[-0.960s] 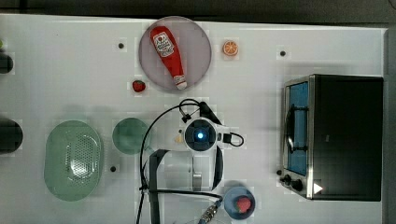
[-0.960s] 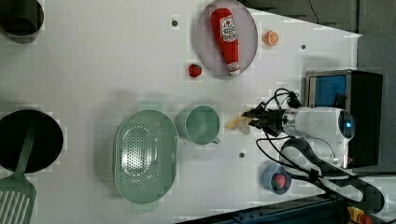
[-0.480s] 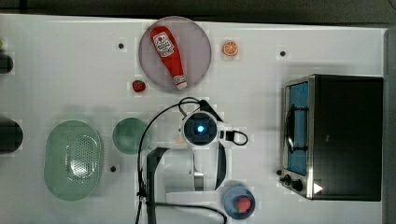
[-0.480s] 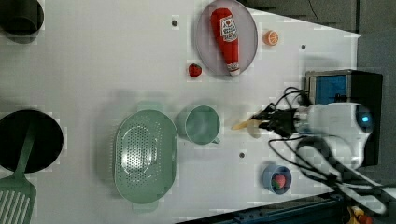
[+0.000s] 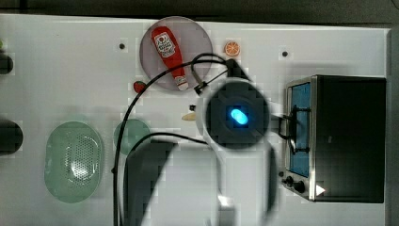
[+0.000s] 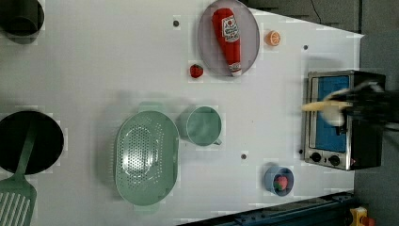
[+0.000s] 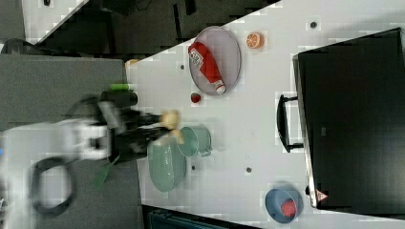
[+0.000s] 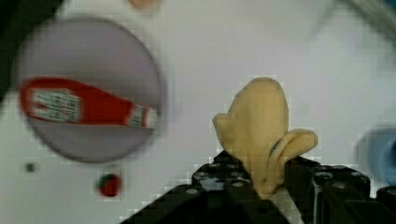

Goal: Pick banana from table and place on oven.

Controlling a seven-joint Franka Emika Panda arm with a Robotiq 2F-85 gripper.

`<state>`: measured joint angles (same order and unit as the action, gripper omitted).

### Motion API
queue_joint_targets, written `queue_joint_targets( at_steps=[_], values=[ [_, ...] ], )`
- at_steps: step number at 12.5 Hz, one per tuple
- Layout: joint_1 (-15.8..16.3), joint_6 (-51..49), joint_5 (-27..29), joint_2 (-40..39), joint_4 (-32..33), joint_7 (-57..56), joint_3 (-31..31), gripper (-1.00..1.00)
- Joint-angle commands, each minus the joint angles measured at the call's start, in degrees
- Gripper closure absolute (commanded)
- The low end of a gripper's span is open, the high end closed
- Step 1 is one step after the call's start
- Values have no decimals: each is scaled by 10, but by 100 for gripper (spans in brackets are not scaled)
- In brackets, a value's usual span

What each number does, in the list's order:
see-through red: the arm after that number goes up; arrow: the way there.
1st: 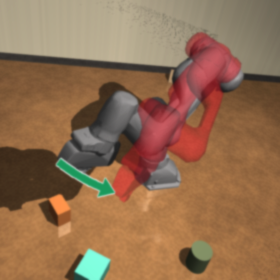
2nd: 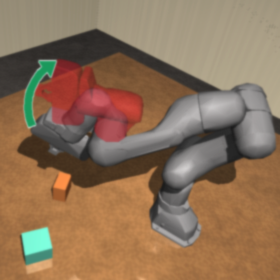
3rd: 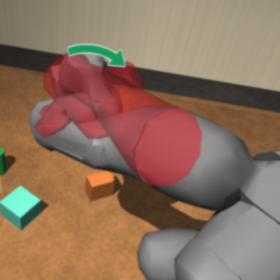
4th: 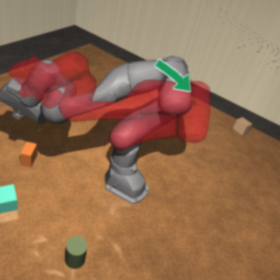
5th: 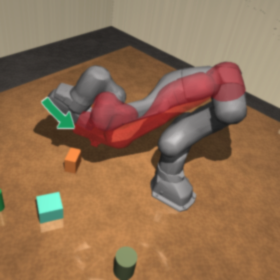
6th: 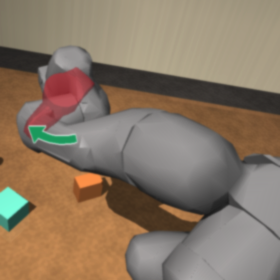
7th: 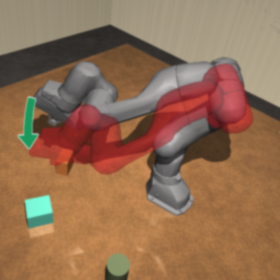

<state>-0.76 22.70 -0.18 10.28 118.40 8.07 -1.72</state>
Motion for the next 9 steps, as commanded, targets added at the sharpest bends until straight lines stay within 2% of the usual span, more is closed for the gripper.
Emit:
queue_joint_targets(
  at_steps=[1, 3, 5, 9],
  values=[
    [-14, -74, -5, 0, -40, 10, -59, 46],
    [-20, -74, -36, -10, -52, -52, -112, 45],
    [-22, -51, -73, -32, -60, -171, -167, 45],
    [-23, 27, -75, -109, -78, -323, -272, 46]
  ],
)
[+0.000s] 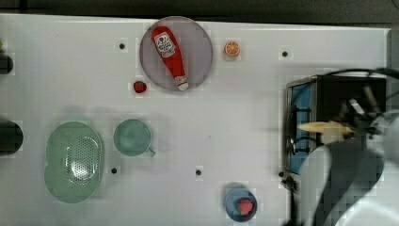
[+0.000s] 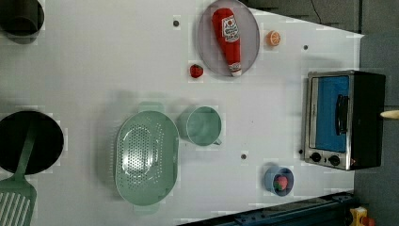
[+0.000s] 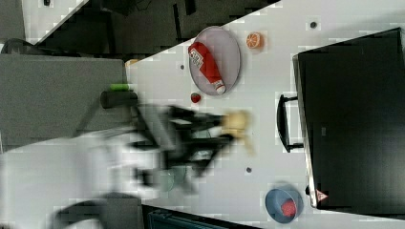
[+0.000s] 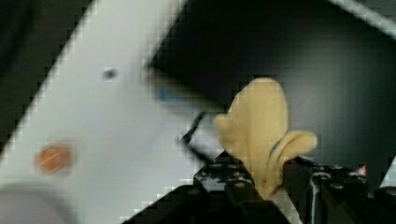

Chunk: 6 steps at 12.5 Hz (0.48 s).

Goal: Pick banana from table and place on oven.

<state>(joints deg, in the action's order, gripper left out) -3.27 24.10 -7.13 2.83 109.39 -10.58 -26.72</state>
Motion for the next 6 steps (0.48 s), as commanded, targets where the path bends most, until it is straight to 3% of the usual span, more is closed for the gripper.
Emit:
queue_joint_targets(
  at_steps=[1, 4, 6],
  values=[
    [2, 38, -5, -57, 10, -180, -41, 45],
    [1, 98, -3, -118, 9, -244, -69, 37],
    [1, 98, 3, -140, 12, -244, -71, -5]
  ],
)
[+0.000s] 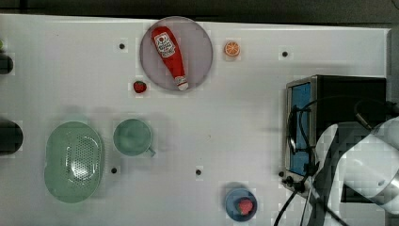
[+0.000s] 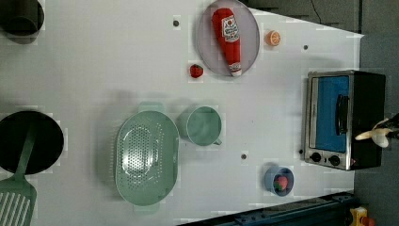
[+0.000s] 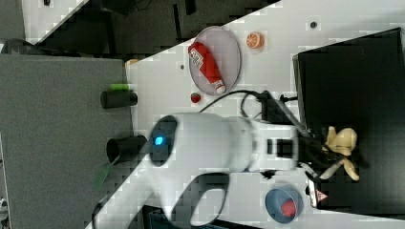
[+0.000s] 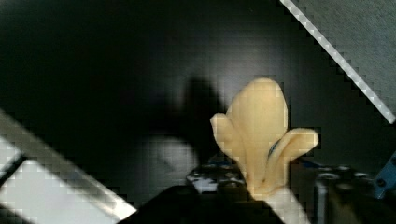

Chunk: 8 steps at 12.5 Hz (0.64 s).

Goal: Pick banana from table and place on oven.

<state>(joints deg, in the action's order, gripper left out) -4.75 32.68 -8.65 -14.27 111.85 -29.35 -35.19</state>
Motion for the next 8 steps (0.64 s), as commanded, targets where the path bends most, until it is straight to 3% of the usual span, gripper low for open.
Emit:
queue_joint_targets(
  at_steps=[1, 4, 8],
  values=[
    [17, 12, 20, 28, -13, -56, 16, -28],
    [20, 12, 20, 30, -14, -56, 20, -100],
    [49, -5, 19, 77, -38, -49, 72, -100]
  ],
)
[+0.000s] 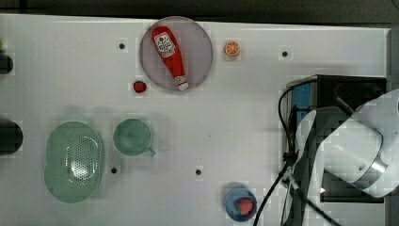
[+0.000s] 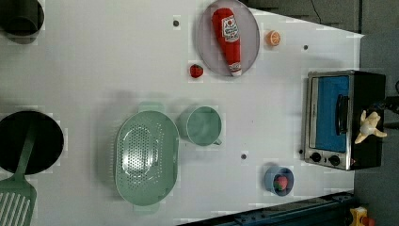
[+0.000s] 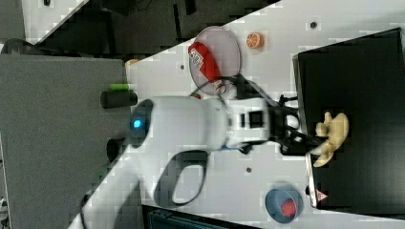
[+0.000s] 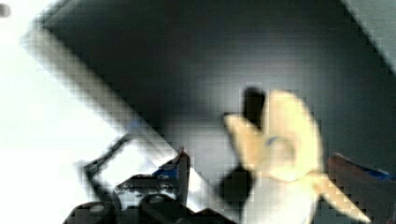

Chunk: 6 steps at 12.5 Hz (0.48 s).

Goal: Pick banana from table and place on oven.

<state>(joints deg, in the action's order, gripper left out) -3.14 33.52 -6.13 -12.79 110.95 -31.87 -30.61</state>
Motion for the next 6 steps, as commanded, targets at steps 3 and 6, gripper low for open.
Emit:
queue_joint_targets(
  at_steps=[3, 6],
  values=[
    [57, -107, -4, 131, -29, 133, 98, -100],
    [63, -212, 0, 201, -27, 344, 175, -100]
  ],
)
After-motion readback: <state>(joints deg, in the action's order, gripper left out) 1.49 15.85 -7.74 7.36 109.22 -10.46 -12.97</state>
